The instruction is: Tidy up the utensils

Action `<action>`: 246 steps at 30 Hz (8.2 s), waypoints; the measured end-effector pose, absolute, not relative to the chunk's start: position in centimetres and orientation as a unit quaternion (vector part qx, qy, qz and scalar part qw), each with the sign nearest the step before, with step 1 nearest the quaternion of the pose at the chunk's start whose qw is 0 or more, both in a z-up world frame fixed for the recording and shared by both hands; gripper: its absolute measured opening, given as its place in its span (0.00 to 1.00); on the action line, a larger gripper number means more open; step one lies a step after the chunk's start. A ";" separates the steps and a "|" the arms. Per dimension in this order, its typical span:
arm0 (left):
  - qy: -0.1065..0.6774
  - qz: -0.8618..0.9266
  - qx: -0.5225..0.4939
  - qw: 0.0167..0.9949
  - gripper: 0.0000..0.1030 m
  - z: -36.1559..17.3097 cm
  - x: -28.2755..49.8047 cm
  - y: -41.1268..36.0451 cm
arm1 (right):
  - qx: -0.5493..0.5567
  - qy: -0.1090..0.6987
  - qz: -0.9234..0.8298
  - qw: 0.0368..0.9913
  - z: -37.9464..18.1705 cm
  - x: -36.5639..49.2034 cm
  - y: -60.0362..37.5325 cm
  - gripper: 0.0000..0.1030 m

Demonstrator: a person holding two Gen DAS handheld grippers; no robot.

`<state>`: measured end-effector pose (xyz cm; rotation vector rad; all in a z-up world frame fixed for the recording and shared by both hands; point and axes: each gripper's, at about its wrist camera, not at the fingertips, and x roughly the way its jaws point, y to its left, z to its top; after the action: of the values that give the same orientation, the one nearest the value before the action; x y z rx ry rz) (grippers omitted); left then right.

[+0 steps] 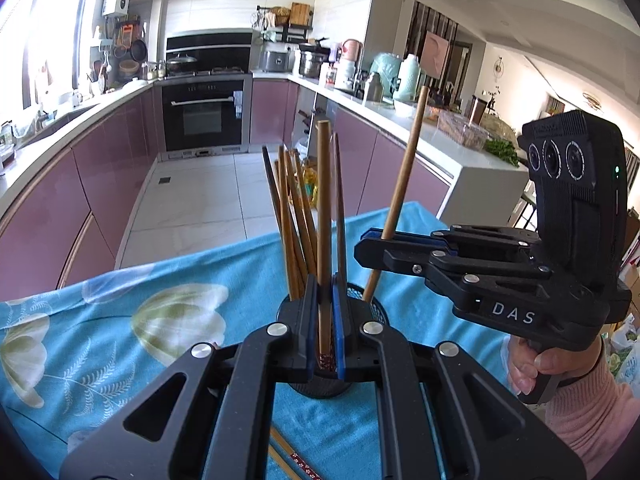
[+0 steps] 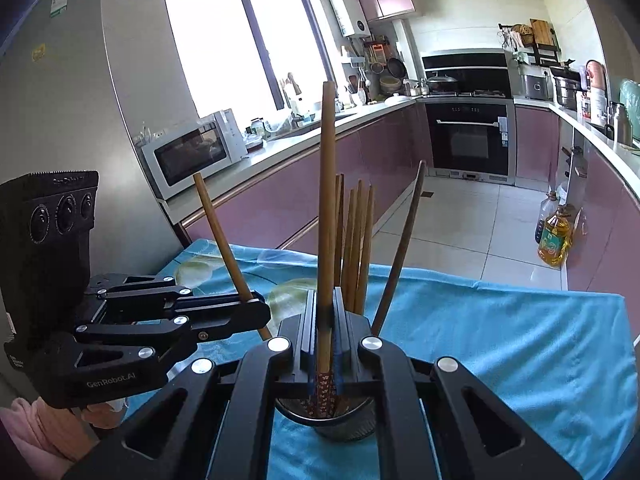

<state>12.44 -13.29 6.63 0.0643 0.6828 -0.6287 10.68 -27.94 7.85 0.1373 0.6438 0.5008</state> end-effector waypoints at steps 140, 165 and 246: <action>0.454 -0.209 0.006 0.866 0.07 -7.7 9.1 -6.0 | 0.043 0.440 0.281 0.852 -3.9 5.9 -19.4 0.05; 0.427 -0.230 -0.012 0.874 0.07 -5.2 8.2 -5.4 | 0.059 0.393 0.284 0.873 -1.4 5.1 -20.8 0.06; 0.340 -0.304 -0.058 0.888 0.07 2.3 5.0 -6.1 | 0.135 0.316 0.303 0.889 3.7 3.5 -25.2 0.06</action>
<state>5.01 -6.12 2.32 -0.1216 0.7072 -0.6317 3.47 -25.16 3.66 0.2809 0.6557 0.6295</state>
